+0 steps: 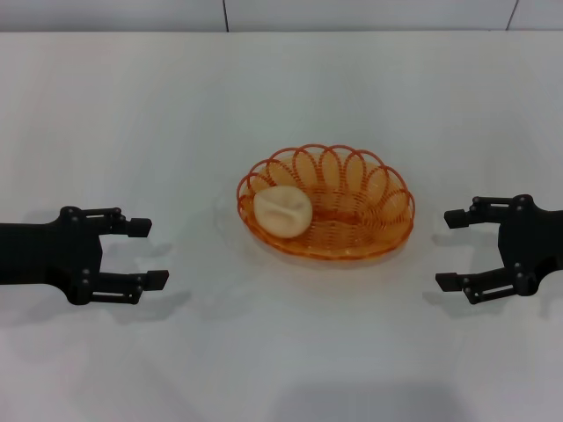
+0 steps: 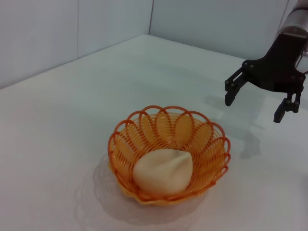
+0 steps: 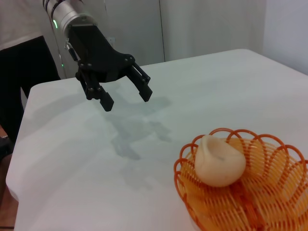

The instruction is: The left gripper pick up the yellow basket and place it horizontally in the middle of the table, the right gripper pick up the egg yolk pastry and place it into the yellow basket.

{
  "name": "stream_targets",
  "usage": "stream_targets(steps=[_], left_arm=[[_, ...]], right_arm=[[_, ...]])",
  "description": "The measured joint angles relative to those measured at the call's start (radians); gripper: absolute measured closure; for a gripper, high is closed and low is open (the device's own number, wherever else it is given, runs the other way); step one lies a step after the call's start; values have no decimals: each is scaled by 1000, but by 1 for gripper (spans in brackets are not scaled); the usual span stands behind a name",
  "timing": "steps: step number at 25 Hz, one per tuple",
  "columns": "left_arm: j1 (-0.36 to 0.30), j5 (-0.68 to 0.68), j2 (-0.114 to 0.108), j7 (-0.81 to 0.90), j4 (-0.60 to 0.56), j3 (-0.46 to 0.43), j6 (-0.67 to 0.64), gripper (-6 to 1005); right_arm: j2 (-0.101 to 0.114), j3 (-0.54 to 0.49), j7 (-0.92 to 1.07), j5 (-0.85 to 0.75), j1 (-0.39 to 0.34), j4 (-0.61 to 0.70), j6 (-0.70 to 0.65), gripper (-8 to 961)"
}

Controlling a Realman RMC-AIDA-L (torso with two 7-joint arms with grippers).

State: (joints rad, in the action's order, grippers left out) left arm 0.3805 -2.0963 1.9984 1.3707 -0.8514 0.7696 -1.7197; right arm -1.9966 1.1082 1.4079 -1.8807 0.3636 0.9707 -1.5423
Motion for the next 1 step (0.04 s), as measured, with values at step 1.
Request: stream_targets(steps=[1], left_arm=[[0, 0, 0, 0, 0, 0, 0, 200]], right_arm=[[0, 0, 0, 0, 0, 0, 0, 67]])
